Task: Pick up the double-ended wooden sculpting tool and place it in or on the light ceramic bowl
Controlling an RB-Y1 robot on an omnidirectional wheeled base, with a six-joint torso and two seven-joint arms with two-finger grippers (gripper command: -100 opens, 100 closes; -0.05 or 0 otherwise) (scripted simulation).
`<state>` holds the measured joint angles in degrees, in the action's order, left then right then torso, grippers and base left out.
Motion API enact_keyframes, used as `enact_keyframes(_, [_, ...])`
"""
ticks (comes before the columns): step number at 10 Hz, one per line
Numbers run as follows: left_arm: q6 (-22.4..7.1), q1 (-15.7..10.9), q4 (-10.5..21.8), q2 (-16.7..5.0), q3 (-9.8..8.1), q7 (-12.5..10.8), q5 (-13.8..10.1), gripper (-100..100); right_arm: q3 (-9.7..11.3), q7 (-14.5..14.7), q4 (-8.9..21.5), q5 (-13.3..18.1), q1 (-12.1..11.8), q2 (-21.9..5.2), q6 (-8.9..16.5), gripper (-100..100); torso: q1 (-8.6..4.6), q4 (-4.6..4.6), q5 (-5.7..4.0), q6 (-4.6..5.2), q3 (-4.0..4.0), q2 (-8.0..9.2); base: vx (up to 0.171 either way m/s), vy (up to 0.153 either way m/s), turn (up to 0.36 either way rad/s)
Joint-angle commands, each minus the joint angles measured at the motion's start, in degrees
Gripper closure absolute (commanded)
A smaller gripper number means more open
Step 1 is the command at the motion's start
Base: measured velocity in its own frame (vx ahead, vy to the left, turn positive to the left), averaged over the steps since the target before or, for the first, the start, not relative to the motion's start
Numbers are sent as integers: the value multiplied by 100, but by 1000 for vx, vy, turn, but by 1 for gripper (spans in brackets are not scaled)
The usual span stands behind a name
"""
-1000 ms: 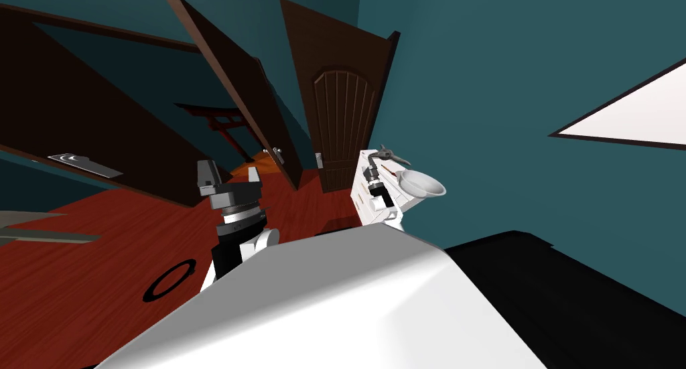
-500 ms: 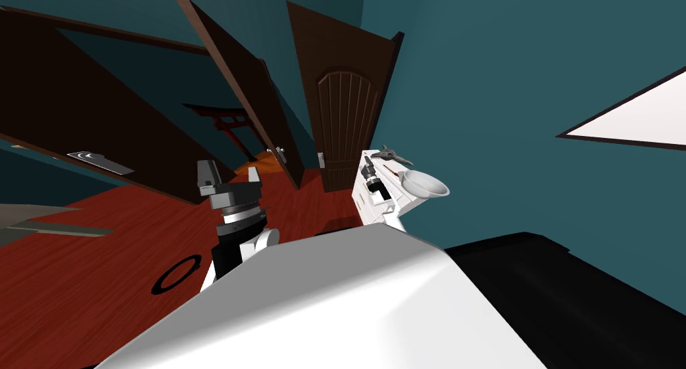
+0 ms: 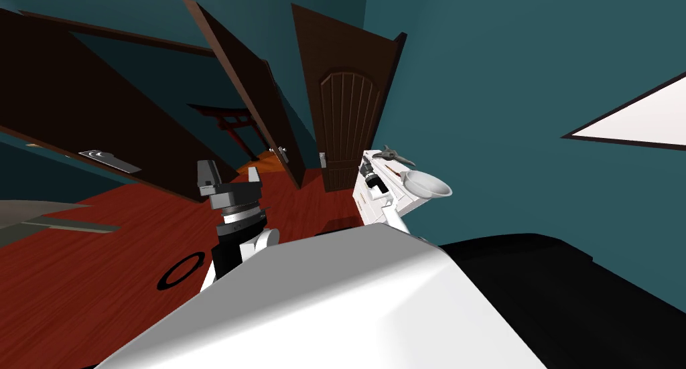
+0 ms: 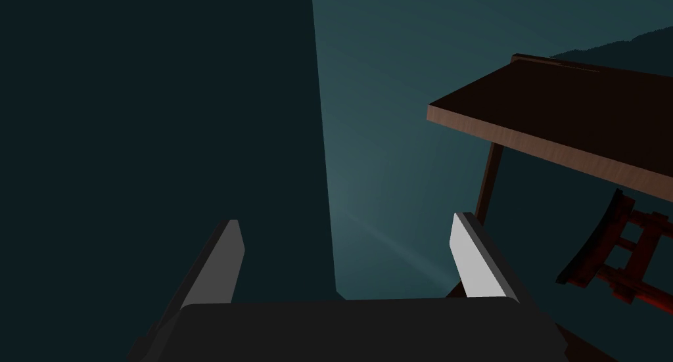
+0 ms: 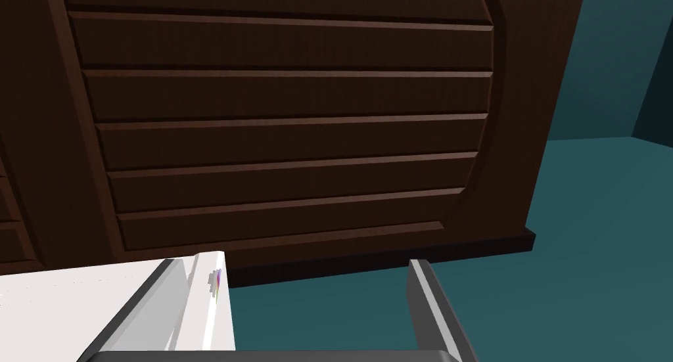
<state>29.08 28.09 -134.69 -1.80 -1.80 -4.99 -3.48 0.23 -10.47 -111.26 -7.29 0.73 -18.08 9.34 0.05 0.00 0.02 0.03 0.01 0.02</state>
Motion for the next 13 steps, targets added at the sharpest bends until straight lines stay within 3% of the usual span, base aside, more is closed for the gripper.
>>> enact_keyframes(1, [0,0,0,0,0,0,0,0,1,-21,-6,7,56,1,211,-100,0,0,0,0,0,0,-3,9,0])
enact_keyframes(2, [0,0,0,0,0,0,0,0,-28,-201,243,-13,334,-121,416,-100,-3,0,-1,1,0,1,-3,17,20])
enact_keyframes(4, [0,0,0,0,0,0,0,0,-28,-201,243,-13,389,-121,652,-100,-1,0,0,0,0,0,-3,14,6])
enact_keyframes(5, [0,0,0,0,0,0,0,0,-69,-389,507,-33,647,-241,840,-100,-3,0,-1,1,0,0,-4,18,7])
enact_keyframes(7, [0,0,0,0,0,0,0,0,-69,-389,507,-33,731,-241,1108,-100,-1,0,0,1,0,-1,-2,12,3])
enact_keyframes(8, [0,0,0,0,0,0,0,0,-121,-582,783,-51,980,-355,1274,-100,-4,0,-1,1,0,0,1,15,-2])
enact_keyframes(10, [0,0,0,0,0,0,0,0,-121,-582,787,-51,1080,-355,1575,-100,-2,0,0,1,-1,-2,0,10,0])
enact_keyframes(11, [0,0,0,0,0,0,0,0,-185,-779,1066,-69,1344,-464,1749,-100,-4,-1,-1,1,0,-1,-2,13,-9])
enact_keyframes(13, [0,0,0,0,0,0,0,0,-185,-779,1084,-69,1432,-464,2052,-100,-3,0,-1,1,-1,-1,1,10,-4])
